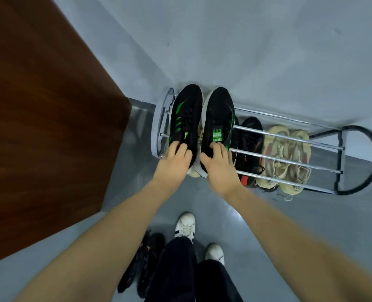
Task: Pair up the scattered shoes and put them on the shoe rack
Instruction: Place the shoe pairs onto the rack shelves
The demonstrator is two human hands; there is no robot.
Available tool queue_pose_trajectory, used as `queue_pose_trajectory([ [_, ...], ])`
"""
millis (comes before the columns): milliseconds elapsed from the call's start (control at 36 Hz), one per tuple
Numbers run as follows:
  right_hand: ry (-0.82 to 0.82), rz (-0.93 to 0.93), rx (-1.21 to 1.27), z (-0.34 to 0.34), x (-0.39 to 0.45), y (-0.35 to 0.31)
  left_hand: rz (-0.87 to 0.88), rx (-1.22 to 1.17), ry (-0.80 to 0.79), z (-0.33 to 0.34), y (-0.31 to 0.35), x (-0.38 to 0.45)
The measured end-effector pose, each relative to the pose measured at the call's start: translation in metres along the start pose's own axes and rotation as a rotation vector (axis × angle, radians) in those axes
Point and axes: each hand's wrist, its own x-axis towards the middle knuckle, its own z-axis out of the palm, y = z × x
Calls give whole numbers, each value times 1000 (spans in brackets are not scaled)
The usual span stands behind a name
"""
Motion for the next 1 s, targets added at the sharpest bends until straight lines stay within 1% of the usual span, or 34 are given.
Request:
queue_pose_trajectory([
  [83,-105,18,56,4,3,-4,-45,-56,-39,11,3,0],
  [139,-127,26,66,7,5,-4,-71,-60,-60,17,1,1],
  [222,-123,45,52,11,3,-4,-85,-65,-61,12,-7,1],
  [333,-109,100,-33,11,-5,-1,-78,5,-72,9,-18,-2],
  [417,-119,106,-106,7,-8,-1,-109,36,-109,4,-14,1],
  [472,-118,101,-138,4,-10,-3,-126,31,-198,-7,-6,2],
  [500,-115,100,-143,3,-11,-5,-122,7,-215,-8,-3,2],
  [556,-116,106,-138,0,-12,-7,-122,-31,-253,-8,2,3],
  [639,-115,111,-135,-3,-14,-7,-127,-37,-250,-14,4,3],
  [778,-96,108,-110,-5,-11,-5,-104,-51,-296,-16,2,3],
  [861,-87,69,-121,-3,-6,-7,-111,-62,-308,-10,-1,2],
  [1000,-53,21,-49,4,3,-13,-118,-85,-299,-1,-5,0],
])
